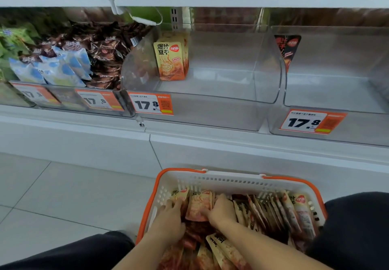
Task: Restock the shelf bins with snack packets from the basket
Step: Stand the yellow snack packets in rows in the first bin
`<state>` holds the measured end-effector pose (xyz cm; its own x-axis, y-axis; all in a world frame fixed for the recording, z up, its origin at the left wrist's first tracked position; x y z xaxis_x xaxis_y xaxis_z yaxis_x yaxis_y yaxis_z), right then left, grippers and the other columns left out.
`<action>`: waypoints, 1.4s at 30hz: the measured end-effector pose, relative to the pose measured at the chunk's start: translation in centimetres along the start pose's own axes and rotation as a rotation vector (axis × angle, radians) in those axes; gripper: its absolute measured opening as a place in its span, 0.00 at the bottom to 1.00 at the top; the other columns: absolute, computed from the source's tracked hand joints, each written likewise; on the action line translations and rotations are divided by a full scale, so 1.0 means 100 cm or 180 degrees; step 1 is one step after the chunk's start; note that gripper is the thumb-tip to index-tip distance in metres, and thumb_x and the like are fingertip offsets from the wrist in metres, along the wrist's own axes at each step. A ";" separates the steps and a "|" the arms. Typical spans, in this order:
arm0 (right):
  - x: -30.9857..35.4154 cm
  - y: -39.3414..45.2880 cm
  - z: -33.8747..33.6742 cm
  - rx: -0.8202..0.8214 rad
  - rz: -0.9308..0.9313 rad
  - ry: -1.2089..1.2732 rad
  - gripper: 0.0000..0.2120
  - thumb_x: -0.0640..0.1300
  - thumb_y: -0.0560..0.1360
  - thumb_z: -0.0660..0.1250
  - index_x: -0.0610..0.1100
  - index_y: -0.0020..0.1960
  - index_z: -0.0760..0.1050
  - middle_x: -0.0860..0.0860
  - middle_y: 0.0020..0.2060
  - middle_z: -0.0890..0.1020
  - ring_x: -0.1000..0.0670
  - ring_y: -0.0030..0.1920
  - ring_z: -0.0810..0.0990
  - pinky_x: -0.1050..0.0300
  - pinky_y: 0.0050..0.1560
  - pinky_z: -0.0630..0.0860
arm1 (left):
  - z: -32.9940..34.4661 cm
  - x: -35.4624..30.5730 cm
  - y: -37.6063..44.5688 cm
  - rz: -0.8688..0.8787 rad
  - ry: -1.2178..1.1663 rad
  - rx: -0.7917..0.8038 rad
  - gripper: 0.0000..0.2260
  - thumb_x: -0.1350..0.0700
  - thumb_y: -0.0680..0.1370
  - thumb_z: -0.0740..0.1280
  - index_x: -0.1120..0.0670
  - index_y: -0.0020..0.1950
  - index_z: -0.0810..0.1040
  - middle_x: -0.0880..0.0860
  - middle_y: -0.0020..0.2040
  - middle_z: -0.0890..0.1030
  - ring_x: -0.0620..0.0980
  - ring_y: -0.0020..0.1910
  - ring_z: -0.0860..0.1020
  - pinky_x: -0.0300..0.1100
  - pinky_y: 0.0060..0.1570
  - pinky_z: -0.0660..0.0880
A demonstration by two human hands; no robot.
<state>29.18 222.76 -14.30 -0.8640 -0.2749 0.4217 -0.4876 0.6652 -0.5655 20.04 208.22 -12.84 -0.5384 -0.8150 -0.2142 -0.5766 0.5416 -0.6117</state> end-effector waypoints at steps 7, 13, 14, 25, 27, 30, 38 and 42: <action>-0.003 -0.003 -0.036 0.0785 0.0330 -0.0130 0.27 0.48 0.71 0.77 0.35 0.63 0.74 0.43 0.59 0.81 0.48 0.51 0.82 0.58 0.53 0.79 | -0.018 -0.021 0.005 -0.0090 0.0095 0.0338 0.45 0.44 0.68 0.72 0.54 0.79 0.54 0.58 0.76 0.59 0.61 0.76 0.57 0.56 0.74 0.60; 0.018 -0.007 -0.083 0.0830 -0.0177 0.0263 0.18 0.46 0.67 0.75 0.40 0.54 0.81 0.42 0.50 0.84 0.44 0.49 0.84 0.50 0.48 0.83 | -0.078 -0.040 -0.003 0.0277 -0.0873 0.0145 0.45 0.41 0.70 0.77 0.56 0.78 0.58 0.54 0.74 0.68 0.53 0.70 0.70 0.43 0.64 0.70; 0.026 -0.012 -0.087 0.1014 -0.0272 0.0497 0.12 0.41 0.69 0.76 0.41 0.51 0.81 0.42 0.50 0.84 0.43 0.48 0.84 0.47 0.49 0.83 | -0.091 -0.039 -0.007 0.0250 -0.1160 0.0012 0.44 0.40 0.71 0.75 0.58 0.78 0.58 0.55 0.72 0.71 0.53 0.67 0.73 0.42 0.60 0.72; 0.123 -0.086 -0.157 0.1062 -0.1807 0.1680 0.12 0.35 0.70 0.77 0.44 0.49 0.77 0.51 0.40 0.84 0.55 0.36 0.83 0.59 0.39 0.81 | -0.232 -0.026 -0.076 0.1020 -0.2390 -0.0877 0.09 0.57 0.74 0.75 0.59 0.51 0.82 0.56 0.44 0.86 0.51 0.44 0.83 0.48 0.46 0.83; 0.142 -0.103 -0.168 0.0545 -0.2259 0.1380 0.13 0.40 0.69 0.79 0.46 0.51 0.80 0.54 0.40 0.84 0.58 0.36 0.82 0.61 0.39 0.79 | -0.253 -0.029 -0.092 0.1189 -0.2192 -0.1178 0.07 0.57 0.73 0.76 0.58 0.48 0.82 0.56 0.41 0.85 0.49 0.40 0.82 0.47 0.44 0.81; 0.169 -0.128 -0.179 -0.0086 -0.2917 0.1093 0.12 0.43 0.70 0.77 0.50 0.53 0.82 0.55 0.42 0.86 0.57 0.40 0.83 0.58 0.43 0.80 | -0.280 -0.035 -0.111 0.1538 -0.2029 -0.1507 0.05 0.59 0.73 0.75 0.56 0.46 0.81 0.53 0.40 0.86 0.48 0.41 0.84 0.44 0.43 0.81; 0.219 -0.147 -0.254 -0.1910 -0.3363 0.0478 0.15 0.49 0.72 0.76 0.47 0.55 0.77 0.53 0.44 0.85 0.50 0.42 0.81 0.50 0.44 0.77 | -0.329 -0.030 -0.127 0.1981 -0.2167 -0.2948 0.21 0.45 0.72 0.70 0.49 0.63 0.73 0.38 0.53 0.81 0.35 0.53 0.79 0.29 0.50 0.74; 0.247 -0.099 -0.286 -0.1928 -0.3068 0.0944 0.12 0.42 0.72 0.75 0.46 0.53 0.76 0.58 0.43 0.82 0.61 0.43 0.81 0.64 0.47 0.77 | -0.335 -0.014 -0.099 0.1595 -0.1186 -0.3600 0.19 0.51 0.75 0.74 0.51 0.64 0.75 0.43 0.56 0.76 0.45 0.55 0.75 0.43 0.57 0.73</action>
<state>16.23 229.26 21.94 -0.0687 -0.7255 0.6848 -0.7157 0.5140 0.4729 5.92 210.87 19.03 -0.7485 -0.3824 -0.5417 -0.6583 0.5263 0.5381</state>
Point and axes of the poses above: each hand's wrist, its own y-axis towards the middle knuckle, its own z-axis out of the palm, x = y × z, the point moved 5 cm from there along y, towards the middle knuckle
